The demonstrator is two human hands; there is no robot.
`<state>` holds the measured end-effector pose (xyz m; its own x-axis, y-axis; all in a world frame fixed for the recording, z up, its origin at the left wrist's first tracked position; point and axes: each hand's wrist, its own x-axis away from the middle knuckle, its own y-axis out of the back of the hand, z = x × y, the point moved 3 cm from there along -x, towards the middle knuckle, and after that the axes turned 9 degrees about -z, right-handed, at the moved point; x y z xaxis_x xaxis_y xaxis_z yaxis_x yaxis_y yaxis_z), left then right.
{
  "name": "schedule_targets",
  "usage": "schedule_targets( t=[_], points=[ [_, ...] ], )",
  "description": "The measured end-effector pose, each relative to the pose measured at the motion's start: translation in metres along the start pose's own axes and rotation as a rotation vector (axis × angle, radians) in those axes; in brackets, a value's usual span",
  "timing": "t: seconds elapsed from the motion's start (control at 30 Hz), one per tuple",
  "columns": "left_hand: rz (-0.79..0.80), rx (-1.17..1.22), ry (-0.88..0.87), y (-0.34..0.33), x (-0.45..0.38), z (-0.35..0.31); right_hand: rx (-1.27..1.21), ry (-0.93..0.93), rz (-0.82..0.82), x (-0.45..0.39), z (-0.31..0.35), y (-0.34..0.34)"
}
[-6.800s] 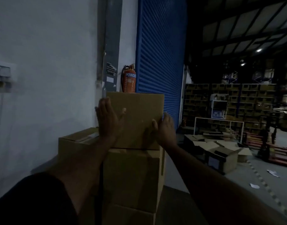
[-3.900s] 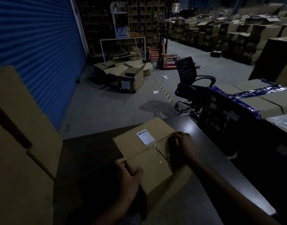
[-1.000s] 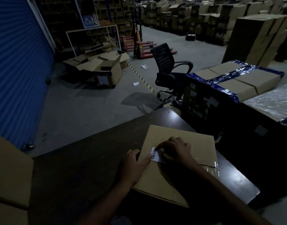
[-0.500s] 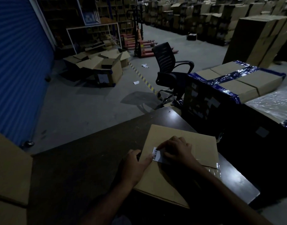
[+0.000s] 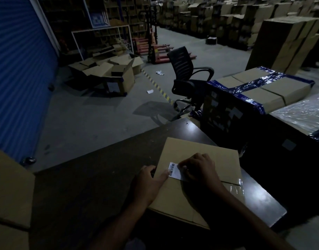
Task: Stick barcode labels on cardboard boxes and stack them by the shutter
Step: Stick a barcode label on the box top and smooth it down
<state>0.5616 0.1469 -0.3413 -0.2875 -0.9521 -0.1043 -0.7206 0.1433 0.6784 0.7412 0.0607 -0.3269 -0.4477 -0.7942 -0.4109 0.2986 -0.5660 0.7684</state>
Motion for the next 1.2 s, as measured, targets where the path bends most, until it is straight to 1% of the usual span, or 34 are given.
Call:
schedule_targets(
  t=[0.1, 0.23, 0.33, 0.47, 0.53, 0.67, 0.8, 0.9, 1.03, 1.2],
  points=[
    [0.014, -0.003, 0.016, -0.001, 0.000, 0.000, -0.096, -0.015, -0.024, 0.003, 0.000, 0.006],
    [0.019, -0.004, 0.023, 0.000, 0.001, 0.000, -0.043, -0.006, -0.007, 0.006, 0.000, 0.006],
    [0.023, -0.005, 0.021, 0.000, 0.000, 0.000, -0.109, -0.046, 0.016, 0.007, -0.006, 0.010],
    [0.033, 0.014, 0.021, -0.001, 0.001, 0.001, -0.020, -0.060, -0.027, 0.016, -0.007, 0.014],
    [0.031, 0.022, 0.023, -0.001, 0.001, 0.003, -0.031, -0.076, 0.017, 0.019, -0.006, 0.015],
    [0.016, 0.015, 0.018, -0.002, 0.000, 0.004, -0.019, -0.103, 0.008, 0.015, -0.008, 0.014],
    [0.027, -0.005, 0.021, -0.003, 0.001, 0.004, -0.042, -0.115, 0.046, 0.013, -0.007, 0.015],
    [0.023, 0.002, 0.016, -0.003, 0.000, 0.004, -0.024, -0.105, 0.022, 0.014, -0.007, 0.015],
    [0.023, -0.014, 0.000, -0.004, -0.001, 0.005, -0.054, -0.133, 0.048, 0.013, -0.009, 0.015],
    [0.037, -0.012, 0.016, -0.004, -0.001, 0.004, -0.043, -0.126, 0.031, 0.014, -0.011, 0.015]
  ],
)
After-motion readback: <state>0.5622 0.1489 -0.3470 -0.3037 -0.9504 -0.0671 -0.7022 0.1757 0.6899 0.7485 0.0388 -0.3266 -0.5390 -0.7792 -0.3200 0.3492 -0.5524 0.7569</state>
